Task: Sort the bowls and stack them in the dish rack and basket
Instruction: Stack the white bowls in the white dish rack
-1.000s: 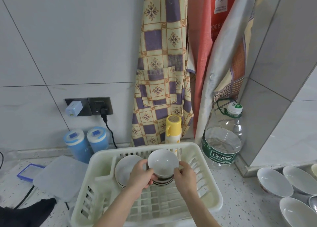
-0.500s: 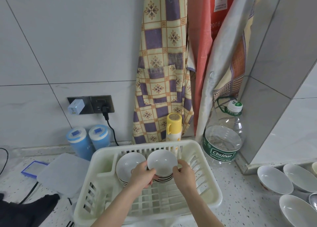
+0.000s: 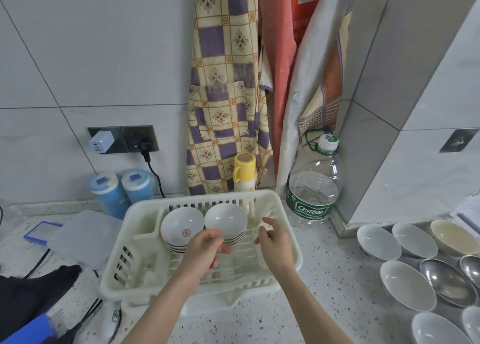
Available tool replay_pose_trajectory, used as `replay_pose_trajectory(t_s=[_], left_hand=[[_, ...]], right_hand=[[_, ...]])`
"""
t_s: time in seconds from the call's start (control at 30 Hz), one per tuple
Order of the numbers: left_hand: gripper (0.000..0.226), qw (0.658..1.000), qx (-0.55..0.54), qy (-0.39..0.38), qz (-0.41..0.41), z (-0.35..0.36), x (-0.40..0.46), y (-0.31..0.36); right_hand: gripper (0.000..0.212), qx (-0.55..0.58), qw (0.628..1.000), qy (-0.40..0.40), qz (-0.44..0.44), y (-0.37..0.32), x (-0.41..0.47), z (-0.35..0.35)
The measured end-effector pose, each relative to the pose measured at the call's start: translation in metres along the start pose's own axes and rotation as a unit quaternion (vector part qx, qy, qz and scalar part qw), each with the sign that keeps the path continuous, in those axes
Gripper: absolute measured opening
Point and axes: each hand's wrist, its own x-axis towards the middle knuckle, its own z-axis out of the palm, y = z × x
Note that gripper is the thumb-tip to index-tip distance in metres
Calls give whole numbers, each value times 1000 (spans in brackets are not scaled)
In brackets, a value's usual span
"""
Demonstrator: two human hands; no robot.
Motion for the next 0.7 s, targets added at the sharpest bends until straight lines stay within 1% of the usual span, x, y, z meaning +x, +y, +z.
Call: replay_pose_trajectory(t_s=[0.13,0.27,0.33,0.4,0.53,0.63,0.7], left_hand=[[13,1000,-19,-4,18,36,-28,-3],[13,999,-13,-27,25,100,-52,-10],[14,999,-4,-52,0,141,-61,-17],[14,994,22,-96,-36,186,-70,-29],[18,979,80,-162,-95,273,-87,-60],[30,967,105,-191,-132,326,-98,-81],[42,960,108,-207,-153,354,-107,-92]], right_hand=[[30,56,998,11,-12,11,-12,-48],[28,75,997,30,-13,32,-19,-113],[27,71,996,44,-10,48,-22,-152],[26,55,997,57,-4,66,-26,-191],[25,48,994,92,39,105,-33,-267],[25,66,988,115,83,136,-44,-311],[22,101,980,121,123,157,-57,-330]])
